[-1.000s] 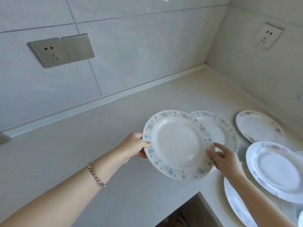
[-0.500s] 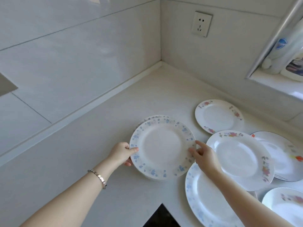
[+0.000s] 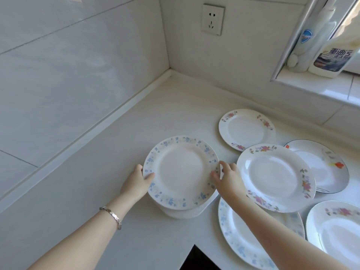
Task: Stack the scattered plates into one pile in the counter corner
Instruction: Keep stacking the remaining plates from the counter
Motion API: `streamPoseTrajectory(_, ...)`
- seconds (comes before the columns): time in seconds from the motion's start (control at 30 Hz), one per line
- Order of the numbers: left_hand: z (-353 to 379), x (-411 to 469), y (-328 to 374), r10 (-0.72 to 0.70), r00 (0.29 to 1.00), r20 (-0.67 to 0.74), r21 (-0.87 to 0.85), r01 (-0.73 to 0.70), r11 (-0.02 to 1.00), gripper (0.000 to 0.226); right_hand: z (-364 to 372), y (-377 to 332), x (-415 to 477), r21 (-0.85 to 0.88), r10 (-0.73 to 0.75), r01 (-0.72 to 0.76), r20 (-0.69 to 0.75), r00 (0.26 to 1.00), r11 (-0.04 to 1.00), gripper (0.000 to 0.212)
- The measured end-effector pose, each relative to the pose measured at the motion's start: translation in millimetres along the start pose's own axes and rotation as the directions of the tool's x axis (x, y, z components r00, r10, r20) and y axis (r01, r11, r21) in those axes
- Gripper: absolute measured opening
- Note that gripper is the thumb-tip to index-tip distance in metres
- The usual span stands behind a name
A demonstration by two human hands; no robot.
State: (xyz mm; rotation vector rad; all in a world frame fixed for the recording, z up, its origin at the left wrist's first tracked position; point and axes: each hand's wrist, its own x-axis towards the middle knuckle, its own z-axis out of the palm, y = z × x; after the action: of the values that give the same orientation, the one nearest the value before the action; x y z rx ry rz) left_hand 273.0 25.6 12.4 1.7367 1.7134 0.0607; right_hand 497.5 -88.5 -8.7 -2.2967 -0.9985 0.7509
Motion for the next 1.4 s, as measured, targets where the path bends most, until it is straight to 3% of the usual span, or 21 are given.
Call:
streamPoseTrajectory(0.07, 12.0, 1.0, 8.0, -0.034, 0.999, 0.027, -0.263, 0.04, 0.964, 0.036, 3.2, -5.1, 3.5, 0.161, 0.068, -0.077, 0.058, 0.996, 0.984, 0.052)
streamPoseTrajectory(0.13, 21.9, 0.3, 12.4, -0.084, 0.996, 0.001, -0.434, 0.077, 0.898, 0.048, 6.7, -10.4, 2.4, 0.321, 0.073, -0.106, 0.111, 0.991, 0.941, 0.037)
streamPoseTrajectory(0.27, 26.9, 2.8, 15.8, -0.147, 0.986, -0.075, -0.449, 0.098, 0.888, 0.042, 8.2, -13.2, -0.6, 0.419, 0.087, -0.129, 0.119, 0.989, 0.899, 0.019)
streamPoseTrajectory(0.33, 24.8, 6.3, 20.2, -0.17, 0.982, -0.081, -0.402, 0.124, 0.907, 0.037, 1.6, -9.7, 1.8, 0.415, 0.088, -0.143, 0.15, 0.985, 0.899, 0.023)
streamPoseTrajectory(0.4, 23.9, 10.7, 24.2, -0.201, 0.975, -0.096, -0.348, 0.157, 0.924, 0.037, -7.7, 0.5, 2.0, 0.441, 0.199, -0.248, 0.154, 0.968, 0.863, 0.031)
streamPoseTrajectory(0.43, 24.9, 12.0, 26.2, -0.219, 0.97, -0.109, -0.324, 0.173, 0.93, 0.039, -12.5, 10.7, 1.2, 0.51, 0.318, -0.357, 0.166, 0.933, 0.783, 0.029)
streamPoseTrajectory(0.47, 26.1, 12.0, 28.7, -0.233, 0.965, -0.123, -0.305, 0.187, 0.934, 0.04, -19.8, 21.8, -1.0, 0.604, 0.448, -0.482, 0.221, 0.866, 0.634, 0.026)
streamPoseTrajectory(0.5, 28.1, 11.2, 30.7, -0.246, 0.959, -0.139, -0.291, 0.197, 0.936, 0.041, -27.9, 31.4, -4.5, 0.683, 0.553, -0.601, 0.335, 0.763, 0.415, 0.026)
streamPoseTrajectory(0.57, 32.1, 9.1, 32.7, -0.26, 0.951, -0.168, -0.27, 0.209, 0.94, 0.041, -38.6, 57.4, -11.5, 0.726, 0.598, -0.688, 0.552, 0.581, -0.002, 0.024)
streamPoseTrajectory(0.63, 34.5, 7.5, 33.7, -0.262, 0.948, -0.178, -0.251, 0.214, 0.944, 0.041, -45.2, 80.5, -17.8, 0.746, 0.599, -0.636, 0.606, 0.523, -0.2, 0.04)
streamPoseTrajectory(0.7, 35.6, 7.7, 34.1, -0.26, 0.949, -0.178, -0.237, 0.215, 0.947, 0.041, -50.3, 95.6, -19.9, 0.815, 0.645, -0.522, 0.544, 0.537, -0.252, 0.049)
streamPoseTrajectory(0.83, 36.8, 5.8, 35.3, -0.269, 0.949, -0.167, -0.246, 0.224, 0.943, 0.042, -50.7, 120.4, -17.1, 0.942, 0.704, -0.218, 0.335, 0.627, -0.254, 0.022)
streamPoseTrajectory(1.0, 33.1, 3.2, 39.0, -0.282, 0.953, -0.115, -0.235, 0.249, 0.94, 0.044, -60.8, 127.2, -28.6, 0.965, 0.66, -0.186, 0.263, 0.704, -0.185, 0.043)
streamPoseTrajectory(1.1, 30.8, -0.5, 43.9, -0.131, 0.957, -0.257, -0.049, 0.123, 0.991, 0.052, -75.3, 114.2, -34.3, 0.971, 0.548, -0.202, 0.238, 0.802, -0.126, 0.026)
streamPoseTrajectory(1.13, 30.1, -2.8, 48.8, -0.03, 0.948, -0.317, -0.047, 0.016, 0.999, 0.052, -80.4, 105.8, -33.3, 0.973, 0.503, -0.213, 0.23, 0.833, -0.091, 0.023)
streamPoseTrajectory(1.2, 24.7, -8.1, 64.6, 0.093, 0.956, -0.28, -0.281, -0.174, 0.944, 0.042, -91.4, 82.6, -27.3, 0.969, 0.376, -0.246, 0.23, 0.898, -0.005, 0.022)
streamPoseTrajectory(1.27, 13.9, -16.5, 83.3, 0.171, 0.984, -0.052, -0.574, -0.169, 0.801, 0.037, -97.0, 57.4, -20.6, 0.954, 0.251, -0.279, 0.245, 0.937, 0.109, 0.021)
streamPoseTrajectory(1.3, 10.7, -17.5, 86.9, 0.184, 0.983, 0.012, -0.641, -0.134, 0.756, 0.039, -96.3, 43.3, -19.5, 0.941, 0.198, -0.292, 0.259, 0.946, 0.168, 0.021)
streamPoseTrajectory(1.4, 1.0, -16.9, 83.0, 0.227, 0.97, -0.087, -0.447, -0.242, 0.861, 0.035, -77.5, 11.7, -16.2, 0.858, 0.14, -0.327, 0.296, 0.945, 0.396, 0.02)
